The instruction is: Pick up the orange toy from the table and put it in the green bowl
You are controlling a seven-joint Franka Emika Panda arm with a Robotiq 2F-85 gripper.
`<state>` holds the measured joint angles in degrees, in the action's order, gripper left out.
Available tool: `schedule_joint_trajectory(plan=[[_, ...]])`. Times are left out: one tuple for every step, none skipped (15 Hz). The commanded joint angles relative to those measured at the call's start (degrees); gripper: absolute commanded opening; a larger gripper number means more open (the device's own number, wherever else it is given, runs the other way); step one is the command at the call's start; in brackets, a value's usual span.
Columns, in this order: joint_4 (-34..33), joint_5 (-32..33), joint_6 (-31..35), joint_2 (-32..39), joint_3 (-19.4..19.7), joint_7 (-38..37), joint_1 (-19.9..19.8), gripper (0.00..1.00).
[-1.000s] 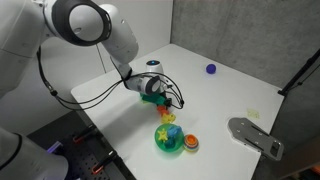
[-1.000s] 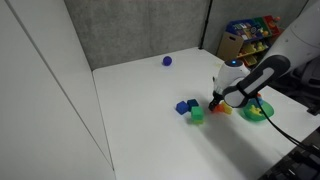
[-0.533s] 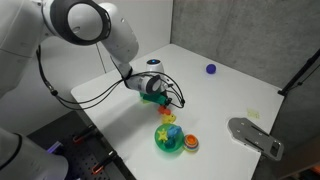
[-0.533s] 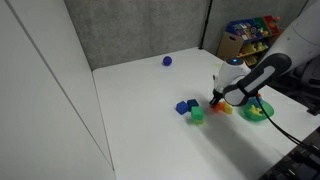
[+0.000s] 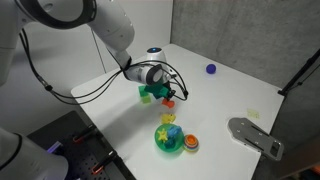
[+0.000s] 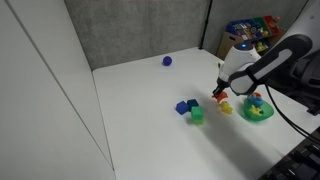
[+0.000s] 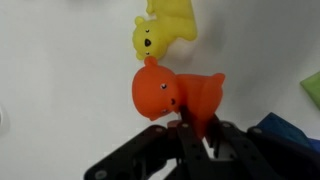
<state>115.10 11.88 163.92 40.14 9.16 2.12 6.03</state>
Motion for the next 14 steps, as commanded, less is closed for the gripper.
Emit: schedule_joint_trajectory(plan=[[7.0,0.5,-3.9,-9.3,1.6,-2.5,1.0,0.06],[8.5,0.6,-5.4,-11.4,1.6,-2.9,0.9,0.06],[10.1,0.8,-7.0,-13.6,1.7,-3.3,0.8,0.05],[11.3,1.2,-8.3,-15.4,2.0,-4.0,0.8,0.05],[12.8,1.4,-9.7,-17.5,1.9,-4.3,0.4,0.06],[14.1,1.5,-11.0,-19.4,1.9,-4.7,0.0,0.06],[15.4,1.6,-12.2,-21.0,1.9,-5.0,-0.4,0.06],[16.7,1.7,-13.4,-22.6,2.0,-5.3,-1.1,0.06],[17.9,1.9,-14.3,-24.0,2.2,-5.5,-1.7,0.06],[18.9,2.0,-15.1,-25.0,2.4,-5.6,-2.5,0.06],[19.7,1.7,-15.9,-25.8,2.3,-5.0,-3.6,0.06],[20.3,1.1,-16.4,-26.1,2.2,-4.2,-4.9,0.06],[20.8,0.7,-16.9,-26.3,2.1,-3.6,-6.1,0.06],[21.1,0.3,-17.2,-25.9,2.3,-3.4,-7.4,0.06]])
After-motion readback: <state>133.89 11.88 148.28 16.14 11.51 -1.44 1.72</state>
